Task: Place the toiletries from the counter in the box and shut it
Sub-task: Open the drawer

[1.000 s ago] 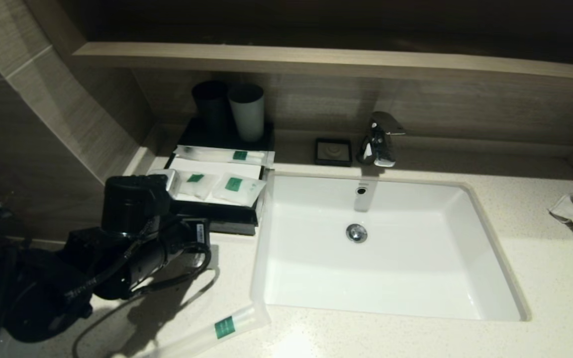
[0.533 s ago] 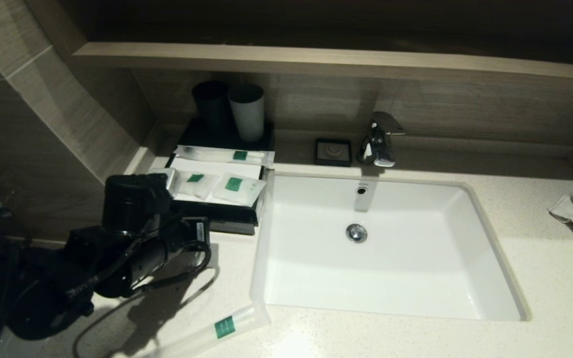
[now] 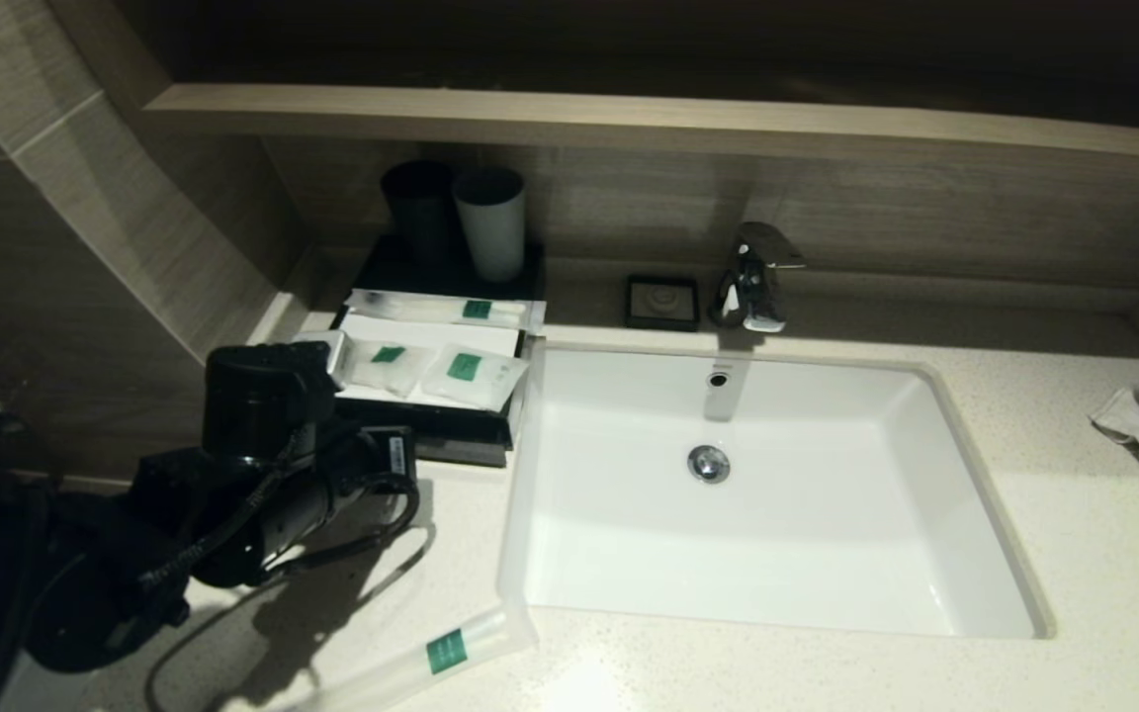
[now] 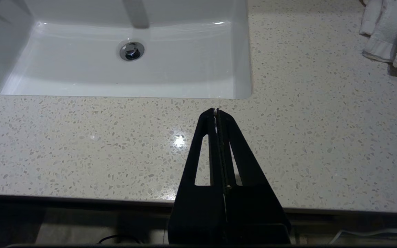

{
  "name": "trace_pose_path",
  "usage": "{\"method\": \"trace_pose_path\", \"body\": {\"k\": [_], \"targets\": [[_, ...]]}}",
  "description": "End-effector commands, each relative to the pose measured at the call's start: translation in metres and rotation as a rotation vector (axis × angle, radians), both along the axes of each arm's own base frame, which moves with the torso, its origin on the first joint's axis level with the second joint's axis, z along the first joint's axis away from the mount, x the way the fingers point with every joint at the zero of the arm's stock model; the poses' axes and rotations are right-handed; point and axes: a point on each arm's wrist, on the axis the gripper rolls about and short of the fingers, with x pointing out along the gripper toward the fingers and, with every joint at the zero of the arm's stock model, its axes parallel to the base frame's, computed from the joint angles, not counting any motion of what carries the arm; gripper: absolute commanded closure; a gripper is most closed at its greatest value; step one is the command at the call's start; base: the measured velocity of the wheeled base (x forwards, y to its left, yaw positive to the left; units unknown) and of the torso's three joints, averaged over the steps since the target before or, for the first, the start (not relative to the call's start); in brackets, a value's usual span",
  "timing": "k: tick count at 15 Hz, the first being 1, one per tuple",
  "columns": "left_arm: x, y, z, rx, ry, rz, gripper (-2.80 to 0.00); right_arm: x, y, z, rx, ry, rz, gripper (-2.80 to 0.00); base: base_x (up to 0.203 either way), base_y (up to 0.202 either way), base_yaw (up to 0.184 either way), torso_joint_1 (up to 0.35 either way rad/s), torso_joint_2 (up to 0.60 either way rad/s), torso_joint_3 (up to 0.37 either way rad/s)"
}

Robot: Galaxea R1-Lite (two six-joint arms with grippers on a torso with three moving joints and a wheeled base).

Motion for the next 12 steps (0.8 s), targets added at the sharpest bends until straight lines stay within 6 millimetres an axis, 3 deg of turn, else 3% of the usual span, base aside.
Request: {"method": "trace_pose_path", "body": {"k": [1,12], "targets": [[0.0006,-0.0003,-0.0009,-0.001,0.000,0.002,0.00,0.0001,0.0000,0.0000,0.000,0.001,0.000,0.00,0.000,0.000,0.000,0.000,0.00,0.000],[0.0038,-0.0019,-0.0067,0.001,0.009,0.001,0.00,0.0001,0.0000,0.0000,0.000,0.001,0.000,0.00,0.000,0.000,0.000,0.000,0.00,0.000]]}}
